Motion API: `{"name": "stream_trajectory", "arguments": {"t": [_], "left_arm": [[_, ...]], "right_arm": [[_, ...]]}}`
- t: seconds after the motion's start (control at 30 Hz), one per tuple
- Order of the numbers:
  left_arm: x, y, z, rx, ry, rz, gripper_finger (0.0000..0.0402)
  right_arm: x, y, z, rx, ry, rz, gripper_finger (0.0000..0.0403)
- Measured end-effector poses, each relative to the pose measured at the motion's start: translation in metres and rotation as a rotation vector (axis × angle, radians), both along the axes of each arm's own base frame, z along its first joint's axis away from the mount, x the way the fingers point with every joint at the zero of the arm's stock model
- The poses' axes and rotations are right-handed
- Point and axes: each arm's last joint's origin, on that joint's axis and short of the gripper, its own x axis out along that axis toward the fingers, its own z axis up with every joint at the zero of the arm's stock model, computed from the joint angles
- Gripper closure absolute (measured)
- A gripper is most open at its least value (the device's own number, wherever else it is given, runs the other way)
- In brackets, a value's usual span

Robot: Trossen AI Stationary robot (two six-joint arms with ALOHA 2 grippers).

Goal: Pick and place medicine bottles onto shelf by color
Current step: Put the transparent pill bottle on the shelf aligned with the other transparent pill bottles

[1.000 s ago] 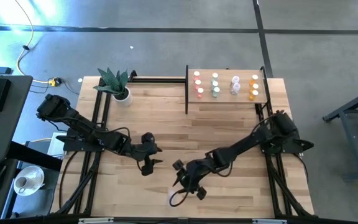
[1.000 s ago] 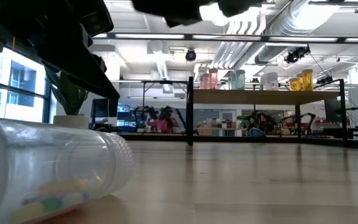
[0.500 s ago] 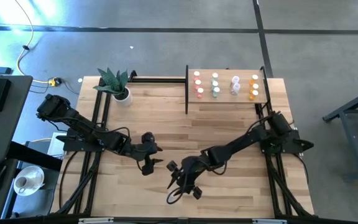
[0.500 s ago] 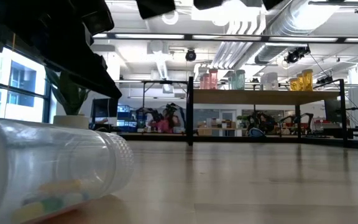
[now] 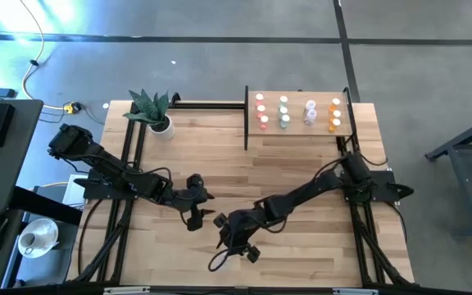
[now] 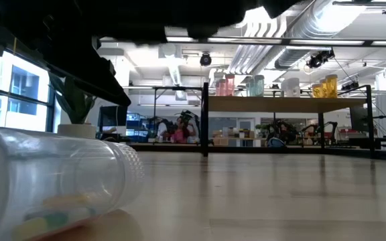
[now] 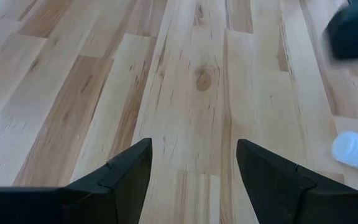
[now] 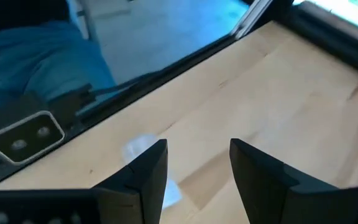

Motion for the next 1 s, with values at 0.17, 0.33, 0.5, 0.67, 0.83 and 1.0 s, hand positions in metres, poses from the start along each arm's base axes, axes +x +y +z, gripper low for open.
{"name": "stream_trajectory", "arguments": {"t": [0.17,0.33,0.5,0.67,0.83,1.0], "left_arm": [[0.0,0.0,0.0,-0.001,-0.004,0.0,0.0177],[0.001,0.0,0.001,-0.004,-0.014,0.0,0.0177],[0.001,0.0,0.001,-0.004,-0.015,0.0,0.0177],[0.001,0.0,0.001,-0.004,-0.015,0.0,0.0177],[0.001,0.0,0.001,0.002,-0.014,-0.005,0.0177],[0.001,0.0,0.001,0.002,-0.014,-0.005,0.0177]], "right_arm": [[0.004,0.0,-0.016,0.025,0.059,0.051,0.0237],[0.005,0.002,-0.032,0.045,0.102,0.096,0.0237],[0.008,0.004,-0.053,0.034,0.108,0.104,0.0237],[0.011,0.002,-0.065,0.03,0.113,0.103,0.0237],[0.012,-0.001,-0.065,0.03,0.116,0.096,0.0237],[0.013,-0.003,-0.082,0.043,0.171,0.079,0.0237]]}}
